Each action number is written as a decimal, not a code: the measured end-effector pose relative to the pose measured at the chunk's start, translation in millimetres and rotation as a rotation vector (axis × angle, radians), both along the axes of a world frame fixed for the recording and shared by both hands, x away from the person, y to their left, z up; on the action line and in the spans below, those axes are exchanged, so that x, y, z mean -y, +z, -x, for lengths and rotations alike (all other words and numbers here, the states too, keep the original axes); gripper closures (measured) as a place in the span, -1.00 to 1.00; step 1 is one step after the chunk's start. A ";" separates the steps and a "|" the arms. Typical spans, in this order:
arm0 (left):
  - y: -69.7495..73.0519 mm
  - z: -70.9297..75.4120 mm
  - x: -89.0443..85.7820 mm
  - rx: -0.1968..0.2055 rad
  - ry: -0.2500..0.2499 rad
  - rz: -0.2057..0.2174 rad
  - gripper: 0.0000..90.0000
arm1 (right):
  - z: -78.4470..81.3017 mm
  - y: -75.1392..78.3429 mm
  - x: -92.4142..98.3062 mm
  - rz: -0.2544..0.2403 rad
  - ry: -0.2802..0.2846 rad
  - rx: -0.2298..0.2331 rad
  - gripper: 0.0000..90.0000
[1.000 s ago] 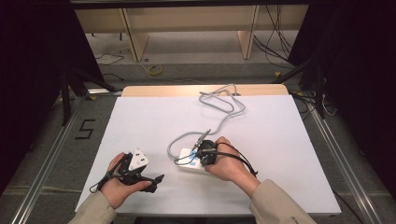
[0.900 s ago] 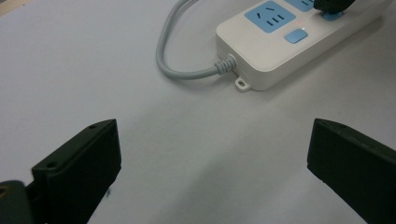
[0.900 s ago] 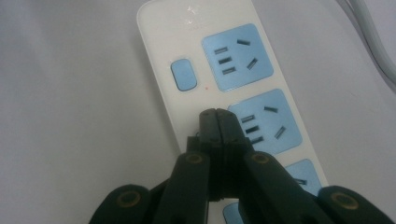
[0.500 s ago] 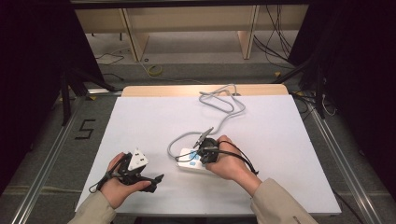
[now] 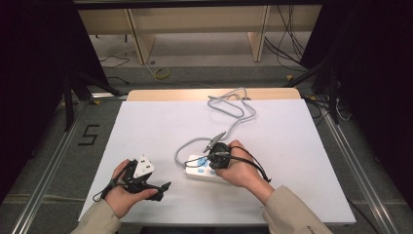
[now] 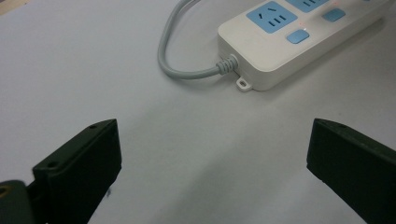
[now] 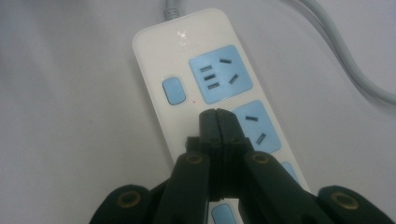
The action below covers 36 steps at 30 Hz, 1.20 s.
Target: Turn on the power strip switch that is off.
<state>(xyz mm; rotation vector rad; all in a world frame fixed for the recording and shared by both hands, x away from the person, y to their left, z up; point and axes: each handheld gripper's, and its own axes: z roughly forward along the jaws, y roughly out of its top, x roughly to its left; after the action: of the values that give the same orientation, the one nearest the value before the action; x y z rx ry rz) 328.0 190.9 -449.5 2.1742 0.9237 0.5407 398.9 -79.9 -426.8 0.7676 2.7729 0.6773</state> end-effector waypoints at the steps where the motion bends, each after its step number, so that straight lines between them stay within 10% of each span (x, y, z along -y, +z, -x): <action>1: 0.1 0.0 0.0 0.000 0.001 0.000 -0.94 | -0.2 0.6 0.6 -0.004 -0.003 0.004 1.00; 36: -0.7 -0.7 -0.2 -0.004 0.003 -0.001 -0.94 | 2.0 10.0 25.4 -0.077 -0.027 0.043 0.93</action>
<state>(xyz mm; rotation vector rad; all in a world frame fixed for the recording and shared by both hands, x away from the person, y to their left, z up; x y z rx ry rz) 328.7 191.1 -450.3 2.1764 0.9293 0.5386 396.9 -105.3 -416.8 0.7939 2.7069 0.7901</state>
